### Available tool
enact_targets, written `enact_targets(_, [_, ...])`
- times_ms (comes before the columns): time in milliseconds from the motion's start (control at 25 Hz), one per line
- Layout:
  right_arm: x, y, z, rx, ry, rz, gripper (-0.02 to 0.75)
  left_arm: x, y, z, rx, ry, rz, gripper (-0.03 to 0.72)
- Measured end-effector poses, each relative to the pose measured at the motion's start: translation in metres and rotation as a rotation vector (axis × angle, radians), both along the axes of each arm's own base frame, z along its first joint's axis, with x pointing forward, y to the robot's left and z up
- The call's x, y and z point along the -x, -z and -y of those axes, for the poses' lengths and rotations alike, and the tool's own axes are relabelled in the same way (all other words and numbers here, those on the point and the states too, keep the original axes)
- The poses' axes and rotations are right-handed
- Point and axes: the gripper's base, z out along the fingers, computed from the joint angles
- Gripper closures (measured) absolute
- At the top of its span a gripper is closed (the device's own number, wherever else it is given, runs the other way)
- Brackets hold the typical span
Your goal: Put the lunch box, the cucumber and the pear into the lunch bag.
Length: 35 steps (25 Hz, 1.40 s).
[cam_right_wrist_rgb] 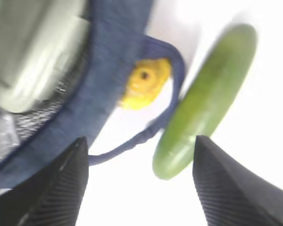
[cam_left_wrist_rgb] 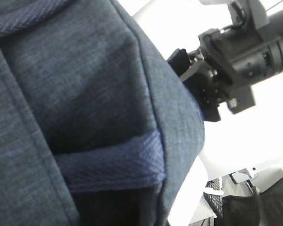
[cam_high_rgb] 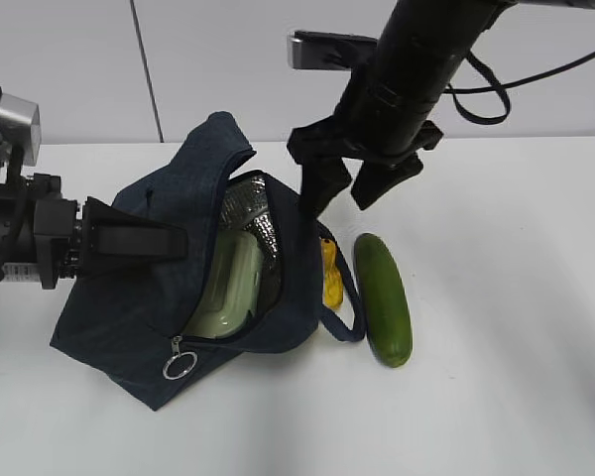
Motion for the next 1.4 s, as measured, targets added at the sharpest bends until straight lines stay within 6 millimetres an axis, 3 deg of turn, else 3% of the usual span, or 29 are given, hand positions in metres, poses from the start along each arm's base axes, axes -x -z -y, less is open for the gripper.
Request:
enact_targets(280, [0.000,0.005,0.017,0.185,0.068,-0.021,0.209,0.001,0.001,0.000,0.006,-0.014,-0.091,0.687])
enact_targets(600, [-0.002,0.007,0.022,0.231,0.142,-0.016,0.234,0.002,0.003,0.000,0.000,-0.021,-0.140,0.687])
enact_targets(920, [-0.014,0.052,0.017,0.280,0.146,-0.120,0.255,-0.003,0.004,-0.011,0.010,-0.102,-0.210,0.687])
enact_targets(1400, [-0.022,0.096,0.015,0.345,0.162,-0.203,0.255,-0.002,0.011,-0.015,-0.064,-0.127,-0.265,0.687])
